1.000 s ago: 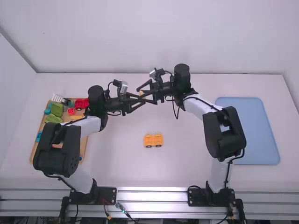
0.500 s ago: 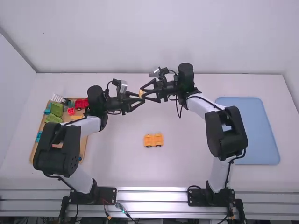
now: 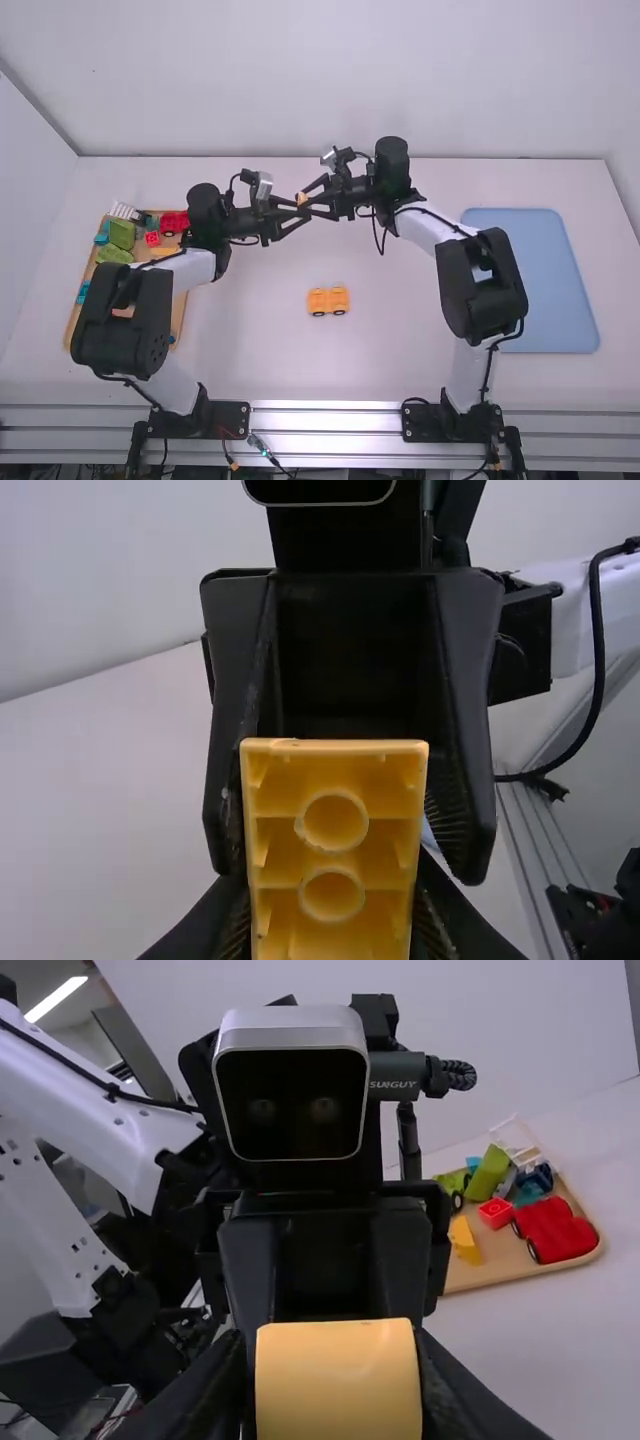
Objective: Assemble lego blocks to make yellow taxi
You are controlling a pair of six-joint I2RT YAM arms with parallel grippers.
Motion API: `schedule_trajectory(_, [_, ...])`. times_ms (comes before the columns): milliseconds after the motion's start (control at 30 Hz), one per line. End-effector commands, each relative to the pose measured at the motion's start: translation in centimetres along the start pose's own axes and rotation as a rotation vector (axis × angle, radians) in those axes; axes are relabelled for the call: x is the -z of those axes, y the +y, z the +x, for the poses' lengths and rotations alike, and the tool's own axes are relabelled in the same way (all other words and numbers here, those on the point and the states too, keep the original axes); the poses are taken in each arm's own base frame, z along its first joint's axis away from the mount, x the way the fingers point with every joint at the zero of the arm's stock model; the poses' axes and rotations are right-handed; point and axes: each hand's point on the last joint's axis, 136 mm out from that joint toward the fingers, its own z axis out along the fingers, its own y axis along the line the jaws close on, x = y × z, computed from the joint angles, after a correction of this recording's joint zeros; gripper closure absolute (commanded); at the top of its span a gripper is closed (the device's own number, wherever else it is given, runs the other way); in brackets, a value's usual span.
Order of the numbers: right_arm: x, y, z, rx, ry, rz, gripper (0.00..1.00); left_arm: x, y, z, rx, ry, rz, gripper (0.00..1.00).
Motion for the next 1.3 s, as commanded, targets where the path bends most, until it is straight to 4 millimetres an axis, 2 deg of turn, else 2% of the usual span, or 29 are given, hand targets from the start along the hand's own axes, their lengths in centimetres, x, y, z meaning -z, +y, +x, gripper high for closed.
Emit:
schedule_trajectory(0, [0.2, 0.1, -0.4, 0.021, 0.005, -0.025, 0.60, -0.1, 0.1, 0.1, -0.002, 0.000, -0.004, 0.95])
schedule_trajectory(100, [0.2, 0.1, -0.5, 0.022, 0.004, -0.024, 0.61, 0.0, 0.1, 0.2, -0.006, 0.000, -0.005, 0.95])
schedule_trajectory(200, [0.2, 0.1, -0.5, 0.023, 0.004, -0.024, 0.67, -0.1, 0.1, 0.2, -0.005, 0.001, -0.004, 0.92])
schedule_trajectory(233, [0.2, 0.1, -0.5, 0.022, 0.004, -0.025, 0.71, 0.0, 0.1, 0.2, -0.005, 0.000, -0.005, 0.86])
schedule_trajectory(267, [0.2, 0.1, -0.5, 0.026, 0.004, -0.025, 0.73, -0.1, 0.1, 0.2, -0.005, 0.001, -0.004, 0.76])
schedule_trajectory(300, [0.1, 0.1, -0.5, 0.026, 0.005, -0.025, 0.74, -0.1, 0.1, 0.2, -0.005, 0.001, -0.004, 0.74])
schedule_trajectory(367, [0.2, -0.1, -0.6, 0.026, 0.000, -0.012, 0.76, -0.1, 0.1, 0.1, -0.007, 0.000, -0.003, 0.57])
schedule_trajectory(400, [0.2, -0.4, -0.6, 0.024, -0.004, 0.005, 0.76, -0.1, 0.0, 0.1, -0.008, 0.001, -0.002, 0.39])
schedule_trajectory(433, [0.2, -0.6, -0.7, 0.022, -0.007, 0.013, 0.77, -0.1, 0.1, 0.2, -0.007, 0.001, -0.003, 0.27])
schedule_trajectory(467, [0.2, -0.8, -0.7, 0.023, -0.011, 0.027, 0.78, 0.0, 0.1, 0.2, -0.006, 0.000, -0.005, 0.06])
schedule_trajectory(500, [0.1, -1.0, -0.8, 0.022, -0.013, 0.035, 0.79, -0.1, 0.1, 0.2, -0.005, 0.001, -0.004, 0.01])
schedule_trajectory(567, [0.2, -1.4, -0.9, 0.022, -0.021, 0.062, 0.78, -0.1, 0.1, 0.2, -0.005, 0.002, -0.003, 0.01])
schedule_trajectory(633, [0.9, -2.5, -1.2, 0.019, -0.041, 0.125, 0.79, 0.0, 0.2, 0.2, 0.001, 0.002, -0.009, 0.01])
schedule_trajectory(667, [1.5, -3.8, -1.4, 0.001, -0.058, 0.195, 0.80, -0.1, 0.5, 0.4, 0.020, 0.004, -0.022, 0.01])
schedule_trajectory(700, [1.5, -3.8, -1.4, 0.001, -0.058, 0.195, 0.80, -0.1, 0.5, 0.4, 0.020, 0.004, -0.022, 0.01])
schedule_trajectory(733, [2.5, -6.1, -1.2, -0.025, -0.077, 0.329, 0.79, 0.0, 1.4, 1.0, 0.072, 0.009, -0.071, 0.01])
schedule_trajectory(800, [3.6, -8.5, -0.6, -0.057, -0.081, 0.475, 0.76, 0.1, 2.5, 1.7, 0.117, 0.020, -0.125, 0.01])
schedule_trajectory(867, [5.5, -11.4, 0.8, -0.114, -0.050, 0.684, 0.75, 0.3, 3.5, 3.2, 0.117, 0.059, -0.180, 0.01])
schedule_trajectory(900, [6.3, -12.1, 1.5, -0.139, -0.015, 0.758, 0.76, 0.5, 4.0, 4.1, 0.114, 0.083, -0.207, 0.01])
schedule_trajectory(967, [7.3, -12.6, 2.7, -0.182, 0.063, 0.851, 0.76, 0.8, 5.0, 5.1, 0.125, 0.109, -0.272, 0.01])
schedule_trajectory(1033, [8.3, -12.3, 4.7, -0.245, 0.215, 0.974, 0.81, 2.0, 7.4, 6.1, 0.179, 0.124, -0.419, 0.01])
schedule_trajectory(1067, [8.5, -12.2, 4.9, -0.253, 0.237, 0.991, 0.82, 2.1, 7.6, 6.1, 0.184, 0.124, -0.436, 0.01])
schedule_trajectory(1167, [10.1, -10.8, 7.9, -0.351, 0.466, 1.149, 0.86, 3.0, 9.2, 6.4, 0.187, 0.127, -0.544, 0.01])
schedule_trajectory(1200, [10.3, -10.6, 8.1, -0.361, 0.487, 1.162, 0.85, 3.0, 9.3, 6.5, 0.186, 0.127, -0.550, 0.01])
schedule_trajectory(1267, [11.1, -8.9, 10.0, -0.430, 0.616, 1.234, 0.87, 3.2, 9.9, 6.3, 0.176, 0.122, -0.592, 0.01])
